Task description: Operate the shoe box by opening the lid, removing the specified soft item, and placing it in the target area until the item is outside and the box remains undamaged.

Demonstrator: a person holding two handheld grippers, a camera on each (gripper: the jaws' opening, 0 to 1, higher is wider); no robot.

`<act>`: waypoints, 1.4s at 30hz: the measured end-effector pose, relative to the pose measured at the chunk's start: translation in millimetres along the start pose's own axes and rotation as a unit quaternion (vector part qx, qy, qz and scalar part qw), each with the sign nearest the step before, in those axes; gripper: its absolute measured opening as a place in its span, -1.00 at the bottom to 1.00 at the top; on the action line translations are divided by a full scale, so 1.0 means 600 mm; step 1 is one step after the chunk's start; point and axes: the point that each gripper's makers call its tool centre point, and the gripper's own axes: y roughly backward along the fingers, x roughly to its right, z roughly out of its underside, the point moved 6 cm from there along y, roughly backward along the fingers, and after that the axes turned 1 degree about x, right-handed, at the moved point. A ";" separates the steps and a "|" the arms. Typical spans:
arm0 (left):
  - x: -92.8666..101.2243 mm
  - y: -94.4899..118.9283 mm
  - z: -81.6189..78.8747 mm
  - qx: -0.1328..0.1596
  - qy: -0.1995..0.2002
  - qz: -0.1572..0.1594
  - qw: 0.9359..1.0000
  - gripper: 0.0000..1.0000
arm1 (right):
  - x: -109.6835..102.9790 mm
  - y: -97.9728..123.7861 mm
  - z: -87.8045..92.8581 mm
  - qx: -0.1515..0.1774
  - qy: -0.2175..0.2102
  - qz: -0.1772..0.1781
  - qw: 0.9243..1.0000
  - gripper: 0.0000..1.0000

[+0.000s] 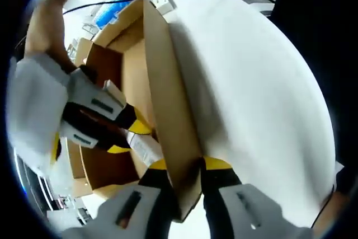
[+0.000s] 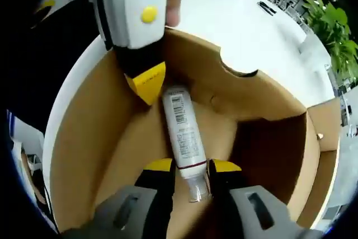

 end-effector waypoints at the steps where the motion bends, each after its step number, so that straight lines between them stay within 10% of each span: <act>1: 0.000 0.000 0.000 -0.001 0.000 0.000 1.000 -0.69 | -0.003 0.002 0.001 0.005 -0.005 0.005 1.000 -0.53; 24: 0.000 -0.001 0.001 -0.010 0.000 -0.003 1.000 -0.68 | -0.060 0.025 0.052 0.069 -0.240 0.119 0.961 -0.59; 42: 0.000 0.000 -0.001 -0.008 0.000 -0.002 1.000 -0.68 | -0.078 0.035 0.090 0.098 -0.296 0.168 0.935 -0.59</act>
